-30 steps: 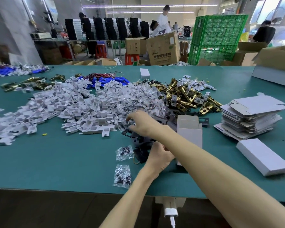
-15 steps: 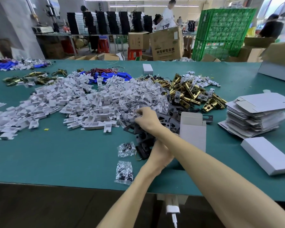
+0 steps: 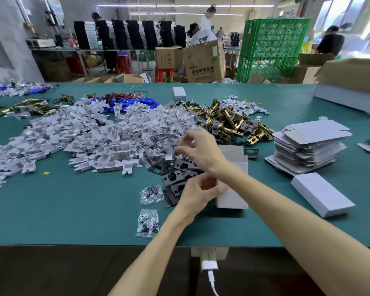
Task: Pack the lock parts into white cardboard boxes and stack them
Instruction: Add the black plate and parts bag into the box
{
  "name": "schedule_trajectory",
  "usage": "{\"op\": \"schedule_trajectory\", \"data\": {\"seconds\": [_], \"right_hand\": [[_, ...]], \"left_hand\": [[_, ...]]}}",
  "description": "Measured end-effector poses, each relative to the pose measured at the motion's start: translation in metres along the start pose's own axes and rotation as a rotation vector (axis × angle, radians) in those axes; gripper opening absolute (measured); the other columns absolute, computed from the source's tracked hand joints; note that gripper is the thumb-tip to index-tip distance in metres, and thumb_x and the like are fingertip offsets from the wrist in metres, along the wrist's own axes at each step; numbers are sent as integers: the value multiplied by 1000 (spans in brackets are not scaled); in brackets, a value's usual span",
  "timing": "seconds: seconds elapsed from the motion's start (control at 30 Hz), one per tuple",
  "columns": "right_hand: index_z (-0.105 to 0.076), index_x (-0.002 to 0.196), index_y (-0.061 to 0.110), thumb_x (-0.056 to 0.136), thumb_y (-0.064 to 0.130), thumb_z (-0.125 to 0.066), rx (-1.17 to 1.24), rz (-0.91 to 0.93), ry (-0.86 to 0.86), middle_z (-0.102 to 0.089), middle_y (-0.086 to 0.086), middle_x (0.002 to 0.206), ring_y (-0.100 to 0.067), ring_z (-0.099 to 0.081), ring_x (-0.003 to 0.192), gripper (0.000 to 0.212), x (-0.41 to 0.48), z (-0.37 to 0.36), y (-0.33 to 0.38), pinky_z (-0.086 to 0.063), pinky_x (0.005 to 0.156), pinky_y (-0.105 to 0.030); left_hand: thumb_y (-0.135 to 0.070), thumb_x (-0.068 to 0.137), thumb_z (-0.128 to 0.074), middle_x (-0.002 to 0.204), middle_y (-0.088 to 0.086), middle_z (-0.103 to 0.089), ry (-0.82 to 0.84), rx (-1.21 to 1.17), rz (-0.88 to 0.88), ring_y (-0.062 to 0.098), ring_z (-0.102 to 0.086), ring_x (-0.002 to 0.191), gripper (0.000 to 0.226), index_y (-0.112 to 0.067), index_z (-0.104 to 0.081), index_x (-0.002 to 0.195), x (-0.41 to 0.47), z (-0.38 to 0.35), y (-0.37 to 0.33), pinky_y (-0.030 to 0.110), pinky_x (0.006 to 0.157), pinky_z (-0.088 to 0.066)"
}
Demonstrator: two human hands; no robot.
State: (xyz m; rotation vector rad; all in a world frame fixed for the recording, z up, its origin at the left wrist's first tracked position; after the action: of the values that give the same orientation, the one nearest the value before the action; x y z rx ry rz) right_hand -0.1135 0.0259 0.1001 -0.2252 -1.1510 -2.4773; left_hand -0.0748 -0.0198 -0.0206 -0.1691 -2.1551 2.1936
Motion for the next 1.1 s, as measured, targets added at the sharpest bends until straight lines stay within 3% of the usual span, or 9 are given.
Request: {"op": "schedule_trajectory", "data": {"seconds": [0.13,0.27,0.47,0.6,0.73,0.97,1.03,1.1], "right_hand": [[-66,89,11,90,26,-78,-41,44,-169,-68,1,80,-10,-60,69,19,-11,64,-6,-47,63,-16],[-63,100,20,87,16,-80,-169,31,-113,-69,12,77,7,-64,66,22,-29,106,-30,-44,60,-7],[-71,102,17,94,9,-70,-378,46,0,-73,5,85,-7,-67,75,12,-49,105,-55,-56,84,-34],[-72,103,17,93,16,-72,-362,60,40,-73,3,89,-16,-69,88,10,-48,97,-51,-55,86,-39],[-66,118,26,97,20,-65,-429,70,121,-70,4,88,-19,-67,87,22,-46,95,-49,-53,82,-38],[-76,98,16,97,16,-64,-365,71,134,-74,4,86,-12,-66,82,12,-51,107,-54,-47,75,-26],[-74,87,10,101,23,-60,-457,13,246,-65,1,74,-16,-57,70,24,-51,104,-60,-39,65,-29],[-56,66,9,105,34,-53,-460,-36,314,-46,-2,60,-17,-40,58,46,-52,101,-60,-29,58,-34]], "left_hand": [[-19,89,-83,111,1,-79,61,-95,-73,16,-75,105,30,-9,-74,116,-5,4,-3,21,86,-57],[-17,88,-83,113,3,-79,61,-104,-89,19,-74,108,31,-8,-74,116,-5,2,-3,27,91,-58],[-20,88,-83,113,2,-79,64,-107,-88,19,-74,109,31,-11,-75,116,-7,2,-5,26,91,-58],[-20,87,-83,112,2,-79,78,-120,-90,18,-74,108,31,-11,-75,115,-8,1,-6,24,87,-58],[-30,80,-85,112,2,-79,89,-142,-93,16,-75,107,42,-11,-75,116,-9,1,-8,22,85,-57],[-26,80,-85,113,2,-79,107,-156,-99,16,-74,108,41,-12,-74,118,-9,2,-9,21,85,-57],[-27,81,-84,115,3,-79,114,-153,-98,17,-74,110,43,-11,-73,119,-9,1,-10,22,87,-57],[-25,83,-83,115,3,-79,112,-148,-98,18,-73,111,41,-11,-72,121,-9,1,-10,24,88,-57]]}}
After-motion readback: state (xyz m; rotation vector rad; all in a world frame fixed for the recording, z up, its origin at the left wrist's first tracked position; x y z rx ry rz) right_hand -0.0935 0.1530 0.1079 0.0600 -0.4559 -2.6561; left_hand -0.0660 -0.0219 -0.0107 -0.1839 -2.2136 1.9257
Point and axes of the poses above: each hand's wrist, its own x-axis towards the middle knuckle, its own z-axis out of the back of the hand, y = z × x, the point moved 4 cm from there along x, towards the middle knuckle
